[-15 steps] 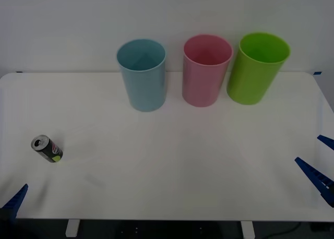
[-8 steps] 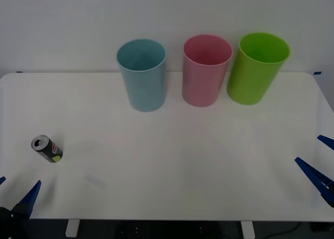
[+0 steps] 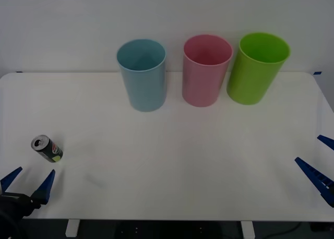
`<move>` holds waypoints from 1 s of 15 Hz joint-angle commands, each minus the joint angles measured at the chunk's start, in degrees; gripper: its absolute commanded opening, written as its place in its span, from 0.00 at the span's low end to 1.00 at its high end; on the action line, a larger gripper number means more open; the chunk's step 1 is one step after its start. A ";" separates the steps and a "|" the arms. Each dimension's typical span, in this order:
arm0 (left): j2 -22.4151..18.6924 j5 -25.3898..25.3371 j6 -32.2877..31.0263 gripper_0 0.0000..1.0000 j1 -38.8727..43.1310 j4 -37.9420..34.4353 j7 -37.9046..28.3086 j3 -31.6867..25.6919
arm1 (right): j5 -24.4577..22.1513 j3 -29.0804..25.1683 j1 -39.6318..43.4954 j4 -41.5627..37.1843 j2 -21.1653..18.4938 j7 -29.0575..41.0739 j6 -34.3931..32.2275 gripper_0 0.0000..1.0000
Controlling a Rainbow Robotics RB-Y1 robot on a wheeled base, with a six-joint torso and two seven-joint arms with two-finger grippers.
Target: Grasp the object on the table and drop it into the matching bin: aluminum can to the light blue bin, PET bottle to the pink bin.
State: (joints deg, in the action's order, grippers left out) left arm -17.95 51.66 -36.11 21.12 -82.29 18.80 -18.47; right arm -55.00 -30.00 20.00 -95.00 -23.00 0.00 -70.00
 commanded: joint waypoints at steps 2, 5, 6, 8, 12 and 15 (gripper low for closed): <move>1.60 -0.16 -0.01 1.00 -4.33 3.72 0.44 -0.08 | 0.00 0.00 0.00 0.00 0.00 0.00 0.00 1.00; 1.52 -0.24 -0.01 1.00 -7.67 6.97 1.15 -0.34 | 0.00 0.00 0.00 0.00 0.00 0.00 0.00 1.00; 1.60 -0.16 -0.01 1.00 -8.55 7.85 1.41 -0.43 | 0.00 0.00 0.00 0.00 0.00 0.00 0.00 1.00; 1.60 -0.16 -0.01 1.00 -10.75 10.04 1.94 -0.78 | 0.00 0.00 0.00 0.00 0.00 0.00 0.00 1.00; 1.60 -0.07 0.25 1.00 -14.44 13.47 2.55 -0.95 | 0.00 0.00 0.00 0.00 0.00 0.00 0.00 1.00; 1.60 1.25 2.28 1.00 -15.94 13.65 2.47 -0.60 | 0.00 0.00 0.00 0.00 0.00 0.00 0.00 1.00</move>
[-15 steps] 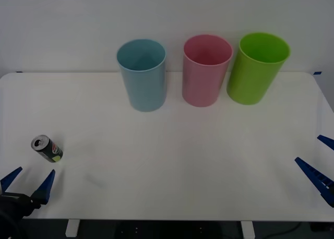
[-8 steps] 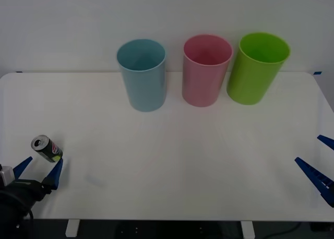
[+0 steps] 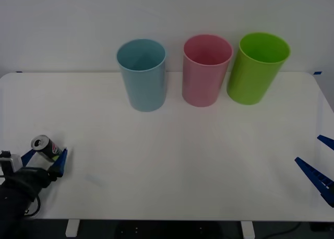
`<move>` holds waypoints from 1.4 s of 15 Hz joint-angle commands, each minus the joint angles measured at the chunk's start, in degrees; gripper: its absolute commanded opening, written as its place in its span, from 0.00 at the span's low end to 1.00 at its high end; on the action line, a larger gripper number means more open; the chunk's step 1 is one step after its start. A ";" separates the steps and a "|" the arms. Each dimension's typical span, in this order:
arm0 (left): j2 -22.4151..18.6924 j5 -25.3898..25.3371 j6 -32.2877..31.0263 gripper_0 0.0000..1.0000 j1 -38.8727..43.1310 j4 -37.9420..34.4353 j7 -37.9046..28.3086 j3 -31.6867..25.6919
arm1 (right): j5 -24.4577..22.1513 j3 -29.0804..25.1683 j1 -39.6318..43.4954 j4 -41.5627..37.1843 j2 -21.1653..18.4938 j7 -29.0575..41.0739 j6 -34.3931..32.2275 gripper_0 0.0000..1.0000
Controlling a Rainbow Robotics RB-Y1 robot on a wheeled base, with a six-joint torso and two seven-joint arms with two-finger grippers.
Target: Grasp the object on the table and drop it into the matching bin: aluminum can to the light blue bin, PET bottle to the pink bin.
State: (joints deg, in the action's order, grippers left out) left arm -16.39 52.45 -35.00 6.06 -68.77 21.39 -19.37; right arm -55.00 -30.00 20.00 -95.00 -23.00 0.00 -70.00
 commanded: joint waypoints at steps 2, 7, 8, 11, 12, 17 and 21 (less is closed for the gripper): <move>0.05 0.46 1.25 1.00 -2.19 1.44 -0.03 0.38 | 0.00 0.00 0.00 0.00 0.00 0.00 0.00 1.00; 0.05 0.46 1.25 1.00 -3.77 2.67 0.06 0.82 | 0.00 0.00 0.00 0.00 0.00 0.00 0.00 1.00; 0.05 0.46 1.25 1.00 -3.77 2.76 0.15 0.82 | 0.00 0.00 0.00 0.00 0.00 0.00 0.00 1.00; 0.05 0.46 1.25 0.31 -3.86 2.67 0.06 0.82 | 0.00 0.00 0.00 0.00 0.00 0.00 0.00 1.00; 0.05 0.37 1.25 0.00 -3.86 2.67 0.15 0.82 | 0.00 0.00 0.00 0.00 0.00 0.00 0.00 1.00; 0.05 0.46 1.25 0.00 -3.86 2.67 0.32 1.00 | 0.00 0.00 0.00 0.00 0.00 0.00 0.00 1.00; 0.05 0.46 1.25 0.00 -3.77 2.23 0.15 0.91 | 0.00 0.00 0.00 0.00 0.00 0.00 0.00 1.00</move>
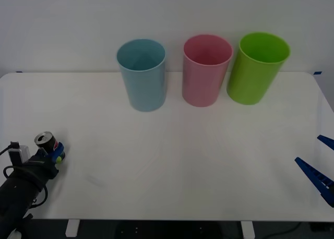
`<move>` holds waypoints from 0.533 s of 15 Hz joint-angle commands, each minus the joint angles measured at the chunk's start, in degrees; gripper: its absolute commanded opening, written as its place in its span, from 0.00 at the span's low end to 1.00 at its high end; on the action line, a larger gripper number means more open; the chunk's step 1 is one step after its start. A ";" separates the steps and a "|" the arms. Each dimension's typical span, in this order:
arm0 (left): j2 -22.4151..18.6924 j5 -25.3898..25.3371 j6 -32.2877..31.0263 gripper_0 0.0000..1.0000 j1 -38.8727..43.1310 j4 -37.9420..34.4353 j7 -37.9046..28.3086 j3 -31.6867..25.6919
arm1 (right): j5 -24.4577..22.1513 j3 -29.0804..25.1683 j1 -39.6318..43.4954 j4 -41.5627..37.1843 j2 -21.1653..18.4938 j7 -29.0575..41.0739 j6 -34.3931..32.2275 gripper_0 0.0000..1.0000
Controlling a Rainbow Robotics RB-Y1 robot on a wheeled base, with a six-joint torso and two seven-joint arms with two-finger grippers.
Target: Grasp the object on the table and drop it into the matching bin: aluminum can to the light blue bin, PET bottle to the pink bin.
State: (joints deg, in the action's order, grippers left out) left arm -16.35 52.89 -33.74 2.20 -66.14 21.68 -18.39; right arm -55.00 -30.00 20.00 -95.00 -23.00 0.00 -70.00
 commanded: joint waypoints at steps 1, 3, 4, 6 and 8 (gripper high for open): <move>0.00 0.02 -0.01 0.00 0.09 -0.84 -0.32 0.02 | 0.00 0.00 0.00 0.00 0.00 0.00 0.00 1.00; -0.09 0.11 -0.01 0.00 0.09 -1.72 -0.49 0.02 | 0.00 0.00 0.00 0.00 0.00 0.00 0.00 1.00; -0.09 0.82 -0.01 0.00 0.18 -2.68 -0.85 -0.06 | 0.00 0.00 0.00 0.00 0.00 0.00 0.00 1.00; -0.09 1.43 -0.01 0.00 0.18 -4.35 -1.81 0.11 | 0.00 0.00 0.00 0.00 0.00 0.00 0.00 1.00; 0.00 1.43 -0.01 0.00 0.18 -6.64 -2.96 0.99 | 0.00 0.00 0.00 0.00 0.00 0.00 0.00 1.00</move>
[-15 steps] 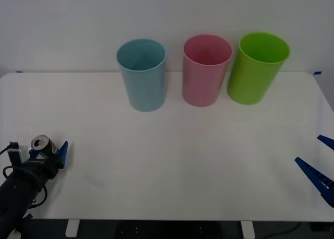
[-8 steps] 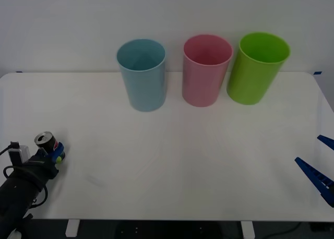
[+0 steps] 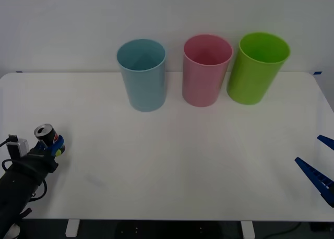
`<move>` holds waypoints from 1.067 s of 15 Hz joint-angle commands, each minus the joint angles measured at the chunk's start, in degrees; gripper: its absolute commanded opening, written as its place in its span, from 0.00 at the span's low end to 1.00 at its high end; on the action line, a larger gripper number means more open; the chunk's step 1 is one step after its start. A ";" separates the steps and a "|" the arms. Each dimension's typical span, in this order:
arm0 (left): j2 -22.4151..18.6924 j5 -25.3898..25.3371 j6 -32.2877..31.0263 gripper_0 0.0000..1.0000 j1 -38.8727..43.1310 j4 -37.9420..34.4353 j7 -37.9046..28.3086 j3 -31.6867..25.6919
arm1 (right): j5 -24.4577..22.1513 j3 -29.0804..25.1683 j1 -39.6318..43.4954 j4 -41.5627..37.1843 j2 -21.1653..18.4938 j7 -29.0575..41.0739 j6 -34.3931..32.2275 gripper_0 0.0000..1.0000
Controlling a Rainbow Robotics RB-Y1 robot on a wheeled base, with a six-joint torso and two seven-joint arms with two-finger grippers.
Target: Grasp the object on the table and drop it into the matching bin: aluminum can to the light blue bin, PET bottle to the pink bin.
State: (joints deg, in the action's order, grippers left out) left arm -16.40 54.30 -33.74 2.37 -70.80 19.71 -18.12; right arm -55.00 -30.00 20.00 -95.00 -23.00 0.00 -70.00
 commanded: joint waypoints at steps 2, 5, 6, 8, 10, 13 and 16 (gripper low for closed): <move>-0.03 0.02 -0.01 0.00 0.09 -4.61 -2.30 1.51 | 0.00 0.00 0.00 0.00 0.00 0.00 0.00 1.00; 0.06 3.00 -0.01 0.00 0.62 -10.06 -9.51 2.12 | 0.00 0.00 0.00 0.00 0.00 0.00 0.00 1.00; 0.06 3.97 -0.01 0.00 0.97 -12.17 -11.88 2.21 | 0.00 0.00 0.00 0.00 0.00 0.00 0.00 1.00; 0.06 5.99 -0.01 0.00 1.50 -16.56 -17.42 2.65 | 0.00 0.00 0.00 0.00 0.00 0.00 0.00 1.00; 0.06 6.78 -0.01 0.00 1.50 -20.08 -21.99 3.53 | 0.00 0.00 0.00 0.00 0.00 0.00 0.00 1.00; 0.06 8.72 -0.01 0.00 1.24 -25.79 -29.73 4.67 | 0.00 0.00 0.00 0.00 0.00 0.00 0.00 1.00; 0.06 11.97 -0.18 0.00 -0.96 -29.57 -37.02 4.85 | 0.00 0.00 0.00 0.00 0.00 0.00 0.00 1.00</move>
State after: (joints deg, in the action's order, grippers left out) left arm -16.35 65.32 -33.79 2.23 -99.75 -15.65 -13.27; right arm -55.00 -30.00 20.00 -95.00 -23.00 0.00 -70.00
